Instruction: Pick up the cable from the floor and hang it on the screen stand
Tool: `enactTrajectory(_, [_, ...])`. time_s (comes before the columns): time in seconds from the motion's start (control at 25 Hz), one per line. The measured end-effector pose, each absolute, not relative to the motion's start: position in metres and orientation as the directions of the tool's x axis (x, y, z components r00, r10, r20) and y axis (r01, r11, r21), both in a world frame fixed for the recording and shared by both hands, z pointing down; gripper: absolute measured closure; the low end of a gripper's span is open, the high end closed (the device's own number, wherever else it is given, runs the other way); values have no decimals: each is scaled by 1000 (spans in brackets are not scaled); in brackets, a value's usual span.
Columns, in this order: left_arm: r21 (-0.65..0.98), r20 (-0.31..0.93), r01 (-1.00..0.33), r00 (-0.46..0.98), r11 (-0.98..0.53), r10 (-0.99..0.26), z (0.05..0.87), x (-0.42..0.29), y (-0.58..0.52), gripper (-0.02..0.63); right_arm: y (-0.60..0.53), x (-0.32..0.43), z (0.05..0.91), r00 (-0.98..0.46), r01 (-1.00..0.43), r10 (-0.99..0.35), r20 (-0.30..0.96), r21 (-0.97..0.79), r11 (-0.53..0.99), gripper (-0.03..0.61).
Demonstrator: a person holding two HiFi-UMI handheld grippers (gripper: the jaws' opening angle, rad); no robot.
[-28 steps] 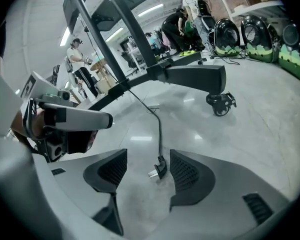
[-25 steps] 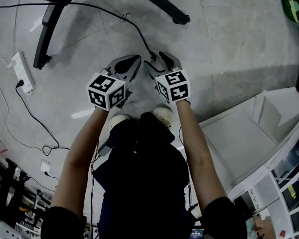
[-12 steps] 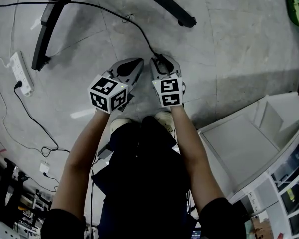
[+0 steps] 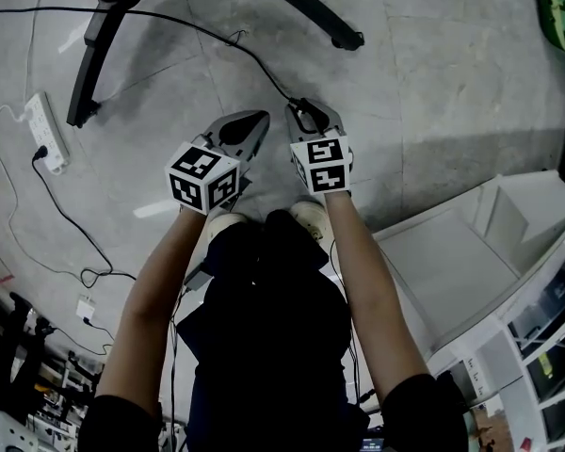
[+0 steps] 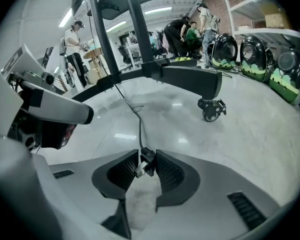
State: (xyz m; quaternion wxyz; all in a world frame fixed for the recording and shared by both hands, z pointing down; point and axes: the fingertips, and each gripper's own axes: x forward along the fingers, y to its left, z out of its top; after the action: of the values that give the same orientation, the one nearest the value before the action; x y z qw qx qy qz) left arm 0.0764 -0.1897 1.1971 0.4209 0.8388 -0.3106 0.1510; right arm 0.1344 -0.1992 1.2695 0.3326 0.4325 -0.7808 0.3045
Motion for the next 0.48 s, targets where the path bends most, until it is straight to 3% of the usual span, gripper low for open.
enactTrajectory(0.48, [627,530,-668,743,-401,-409,1133,75,-185,609,-200,137,1195,-397,-878,-452,799,-187,441,462])
